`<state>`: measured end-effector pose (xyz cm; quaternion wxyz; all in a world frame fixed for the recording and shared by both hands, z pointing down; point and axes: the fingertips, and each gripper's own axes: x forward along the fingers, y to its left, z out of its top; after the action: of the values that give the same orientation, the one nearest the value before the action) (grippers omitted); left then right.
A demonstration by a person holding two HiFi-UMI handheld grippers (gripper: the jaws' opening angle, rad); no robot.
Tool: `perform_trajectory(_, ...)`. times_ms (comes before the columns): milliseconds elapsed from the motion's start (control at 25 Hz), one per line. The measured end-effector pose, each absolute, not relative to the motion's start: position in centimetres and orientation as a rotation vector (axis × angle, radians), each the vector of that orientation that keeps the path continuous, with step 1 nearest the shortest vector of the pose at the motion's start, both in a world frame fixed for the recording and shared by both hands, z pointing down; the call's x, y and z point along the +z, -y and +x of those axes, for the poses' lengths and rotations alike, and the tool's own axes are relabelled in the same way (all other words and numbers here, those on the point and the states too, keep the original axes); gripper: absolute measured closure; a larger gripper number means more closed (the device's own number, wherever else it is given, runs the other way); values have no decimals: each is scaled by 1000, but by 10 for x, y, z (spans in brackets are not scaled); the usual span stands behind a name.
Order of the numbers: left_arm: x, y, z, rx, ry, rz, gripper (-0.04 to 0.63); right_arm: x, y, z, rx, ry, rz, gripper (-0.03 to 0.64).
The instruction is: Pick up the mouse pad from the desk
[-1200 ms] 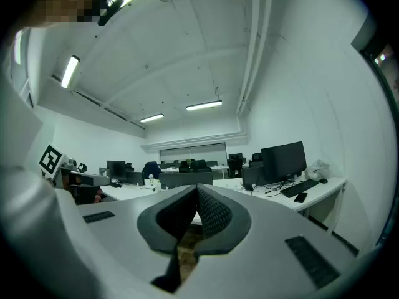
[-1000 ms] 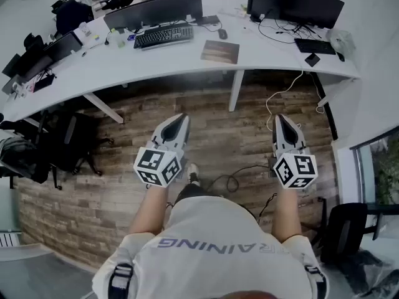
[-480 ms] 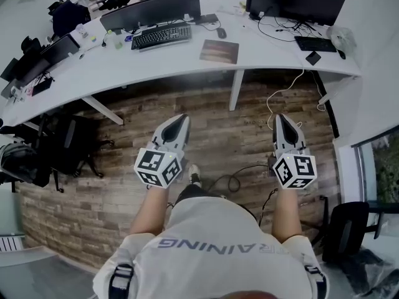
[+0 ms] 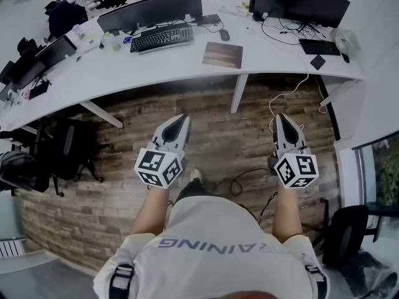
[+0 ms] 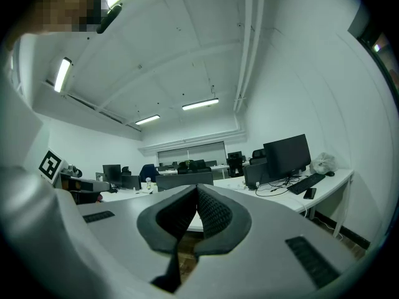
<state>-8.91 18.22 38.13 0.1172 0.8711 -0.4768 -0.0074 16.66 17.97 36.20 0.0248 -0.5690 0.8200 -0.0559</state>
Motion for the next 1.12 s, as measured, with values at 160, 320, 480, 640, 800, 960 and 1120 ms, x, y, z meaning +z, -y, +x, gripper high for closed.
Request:
perform_trajectory(160, 381, -147, -109, -31, 1374, 2555, 558, 361, -146, 146, -177, -2537, -1793, 595)
perform_trajectory(320, 377, -108, -133, -40, 1349, 2560, 558, 360, -107, 122, -194, -2533, -1821, 595)
perform_trajectory(480, 381, -72, -158, -31, 1318, 2559, 558, 361, -74, 96, -211, -2527, -1851, 595)
perform_trajectory(640, 387, -43, -181, -16, 1300, 2564, 558, 368, -49, 73, -232, -2526, -1873, 594)
perform_trajectory(800, 395, -23, -200, -27, 1301, 2541, 558, 375, -27, 51, -232, -2565, -1870, 595)
perform_trajectory(960, 403, -7, -206, -21, 1296, 2523, 558, 377, -5, 46, -241, -2568, -1873, 595)
perform_trajectory(1120, 407, 16, -211, -10, 1303, 2517, 558, 385, 18, 42, -258, -2570, -1868, 595)
